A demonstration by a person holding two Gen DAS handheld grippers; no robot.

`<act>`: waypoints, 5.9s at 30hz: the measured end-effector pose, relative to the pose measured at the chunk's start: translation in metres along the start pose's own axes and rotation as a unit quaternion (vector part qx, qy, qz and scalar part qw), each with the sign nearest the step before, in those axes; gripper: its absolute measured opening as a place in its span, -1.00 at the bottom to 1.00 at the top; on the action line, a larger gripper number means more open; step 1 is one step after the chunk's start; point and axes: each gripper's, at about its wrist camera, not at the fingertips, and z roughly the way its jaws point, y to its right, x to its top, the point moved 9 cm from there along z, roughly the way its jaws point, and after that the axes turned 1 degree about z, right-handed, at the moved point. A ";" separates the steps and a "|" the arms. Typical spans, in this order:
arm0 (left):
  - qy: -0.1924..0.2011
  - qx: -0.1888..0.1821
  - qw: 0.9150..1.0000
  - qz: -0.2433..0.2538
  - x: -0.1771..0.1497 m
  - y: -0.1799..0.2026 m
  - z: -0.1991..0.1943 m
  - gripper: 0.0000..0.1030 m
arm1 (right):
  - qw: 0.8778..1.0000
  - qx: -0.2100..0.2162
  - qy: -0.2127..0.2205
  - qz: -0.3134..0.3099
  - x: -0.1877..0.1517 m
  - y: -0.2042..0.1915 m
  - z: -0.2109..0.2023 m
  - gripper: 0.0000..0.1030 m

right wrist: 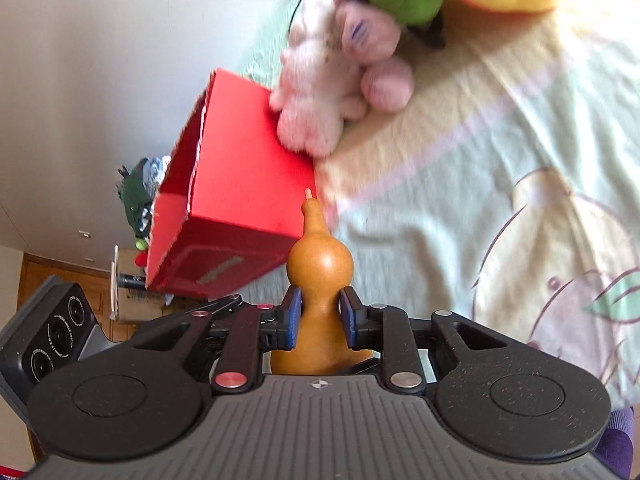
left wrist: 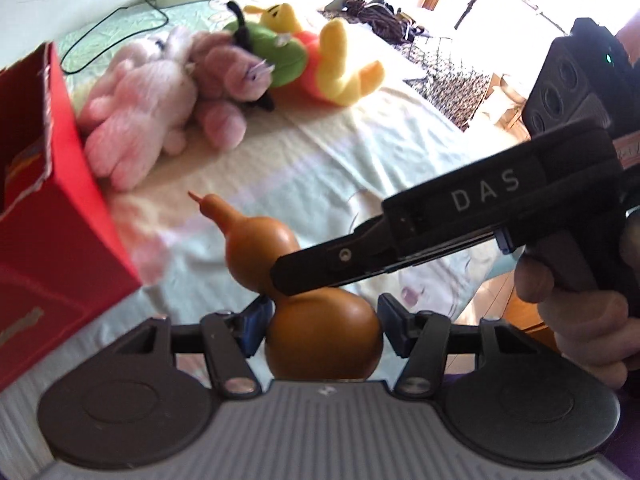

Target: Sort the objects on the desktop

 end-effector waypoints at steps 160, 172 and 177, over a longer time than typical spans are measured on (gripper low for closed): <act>-0.098 0.180 0.978 -0.024 0.028 -0.287 -0.055 0.91 | 0.983 -0.112 -0.086 -0.116 0.091 -0.138 0.216 -0.66; -0.091 0.194 0.977 -0.016 0.028 -0.284 -0.049 0.91 | 0.982 -0.117 -0.092 -0.119 0.091 -0.139 0.216 -0.65; -0.089 0.210 0.974 -0.007 0.028 -0.285 -0.046 0.93 | 0.982 -0.118 -0.091 -0.119 0.092 -0.139 0.216 -0.64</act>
